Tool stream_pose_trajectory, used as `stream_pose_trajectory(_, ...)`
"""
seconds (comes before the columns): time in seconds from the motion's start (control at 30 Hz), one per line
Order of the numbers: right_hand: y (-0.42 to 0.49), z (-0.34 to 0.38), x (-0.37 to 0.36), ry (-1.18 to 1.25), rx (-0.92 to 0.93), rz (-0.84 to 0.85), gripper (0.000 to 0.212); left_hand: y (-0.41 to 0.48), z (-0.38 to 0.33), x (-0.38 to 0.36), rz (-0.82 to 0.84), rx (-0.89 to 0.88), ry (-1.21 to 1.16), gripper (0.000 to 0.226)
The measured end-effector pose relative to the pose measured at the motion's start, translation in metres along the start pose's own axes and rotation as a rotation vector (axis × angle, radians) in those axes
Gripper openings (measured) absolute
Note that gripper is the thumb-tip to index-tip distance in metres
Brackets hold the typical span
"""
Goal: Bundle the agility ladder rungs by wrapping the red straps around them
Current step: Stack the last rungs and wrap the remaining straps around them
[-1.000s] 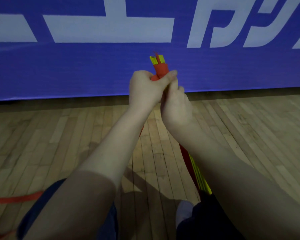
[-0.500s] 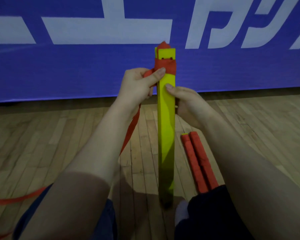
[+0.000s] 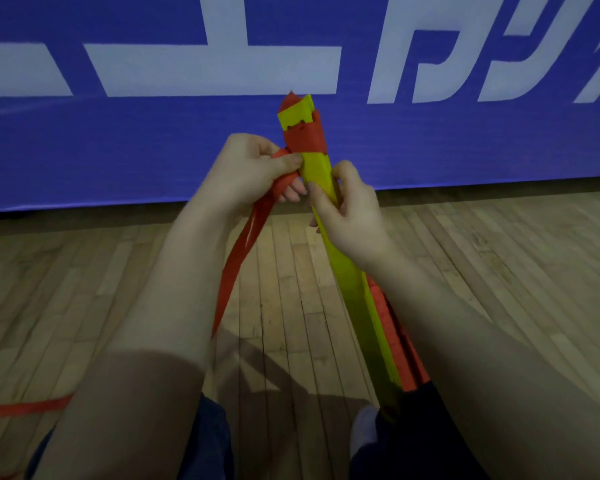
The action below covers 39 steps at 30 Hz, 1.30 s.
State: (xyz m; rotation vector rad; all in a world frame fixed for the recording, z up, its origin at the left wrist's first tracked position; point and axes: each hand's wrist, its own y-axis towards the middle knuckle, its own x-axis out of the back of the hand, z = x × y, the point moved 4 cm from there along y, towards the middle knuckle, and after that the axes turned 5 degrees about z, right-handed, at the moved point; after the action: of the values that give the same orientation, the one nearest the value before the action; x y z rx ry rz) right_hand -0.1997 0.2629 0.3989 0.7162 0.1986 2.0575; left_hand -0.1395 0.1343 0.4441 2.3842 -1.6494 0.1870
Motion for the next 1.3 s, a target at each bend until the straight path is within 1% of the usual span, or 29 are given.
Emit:
stream_pose_trajectory(0.1, -0.005, 0.009, -0.002, -0.207, 0.129, -0.013, 0.022, -0.003, -0.005, -0.001, 0.011, 0.016, -0.031, 0.022)
stream_pose_trajectory(0.2, -0.006, 0.017, -0.007, -0.337, 0.186, -0.013, 0.016, -0.006, -0.009, -0.003, -0.031, 0.019, -0.033, 0.016)
stream_pose_trajectory(0.23, -0.005, 0.017, -0.008, -0.377, 0.185, -0.011, 0.014, -0.007, -0.010, -0.006, -0.040, 0.024, -0.040, 0.018)
stream_pose_trajectory(0.27, -0.005, 0.017, -0.009, -0.411, 0.170, -0.003, 0.017, -0.008, -0.010, -0.009, -0.057, 0.022, -0.045, 0.025)
stream_pose_trajectory(0.33, -0.005, 0.017, -0.012, -0.490, 0.159, 0.010, 0.025, -0.007, -0.007, -0.013, -0.147, -0.009, -0.016, 0.042)
stream_pose_trajectory(0.4, -0.006, 0.018, -0.015, -0.548, 0.168, 0.006, 0.027, -0.004, -0.003, -0.014, -0.261, -0.029, 0.034, 0.046)
stream_pose_trajectory(0.47, -0.007, 0.020, -0.016, -0.556, 0.175, -0.012, 0.026, -0.001, 0.001, -0.013, -0.321, -0.035, 0.059, 0.045)
stream_pose_trajectory(0.5, -0.008, 0.019, -0.014, -0.502, 0.162, -0.014, 0.025, 0.000, 0.002, -0.011, -0.338, -0.044, 0.053, 0.044)
stream_pose_trajectory(0.53, -0.008, 0.018, -0.011, -0.368, 0.133, -0.002, 0.023, 0.000, 0.003, -0.009, -0.350, -0.058, 0.032, 0.042)
stream_pose_trajectory(0.63, -0.004, 0.011, 0.000, 0.258, -0.033, 0.041, 0.019, 0.000, 0.003, -0.002, -0.345, -0.096, -0.039, 0.037)
stream_pose_trajectory(0.67, -0.002, 0.009, 0.004, 0.423, -0.100, 0.054, 0.014, 0.000, 0.003, -0.002, -0.325, -0.109, -0.051, 0.037)
stream_pose_trajectory(0.7, 0.000, 0.005, 0.007, 0.525, -0.167, 0.081, 0.009, 0.000, 0.003, -0.003, -0.301, -0.123, -0.062, 0.036)
stream_pose_trajectory(0.73, 0.001, 0.002, 0.008, 0.569, -0.218, 0.135, 0.009, 0.000, 0.002, -0.004, -0.276, -0.135, -0.069, 0.035)
stream_pose_trajectory(0.8, -0.002, -0.003, 0.004, 0.587, -0.268, 0.276, 0.019, 0.000, 0.003, -0.008, -0.229, -0.150, -0.080, 0.036)
stream_pose_trajectory(0.87, -0.005, -0.003, -0.001, 0.627, -0.319, 0.336, 0.029, -0.001, 0.004, -0.011, -0.206, -0.154, -0.097, 0.037)
stream_pose_trajectory(0.93, -0.008, 0.001, -0.006, 0.735, -0.369, 0.381, 0.043, -0.003, 0.004, -0.013, -0.195, -0.155, -0.109, 0.038)
stream_pose_trajectory(0.97, -0.009, 0.004, -0.009, 0.788, -0.379, 0.419, 0.046, -0.003, 0.003, -0.013, -0.188, -0.155, -0.110, 0.038)
stream_pose_trajectory(1.0, -0.010, 0.008, -0.011, 0.818, -0.385, 0.450, 0.044, -0.003, 0.002, -0.012, -0.176, -0.152, -0.108, 0.037)
stream_pose_trajectory(1.07, -0.010, 0.010, -0.010, 0.822, -0.370, 0.428, 0.034, -0.004, 0.000, -0.008, -0.127, -0.141, -0.095, 0.036)
stream_pose_trajectory(1.17, -0.005, 0.006, -0.004, 0.802, -0.328, 0.307, 0.024, -0.006, -0.001, 0.002, -0.013, -0.107, -0.104, 0.026)
stream_pose_trajectory(1.23, -0.001, 0.003, 0.003, 0.748, -0.314, 0.250, 0.016, -0.009, -0.001, 0.009, 0.048, -0.079, -0.093, 0.015)
stream_pose_trajectory(1.3, 0.002, 0.000, 0.009, 0.664, -0.292, 0.218, 0.014, -0.011, -0.002, 0.013, 0.080, -0.055, -0.049, 0.011)
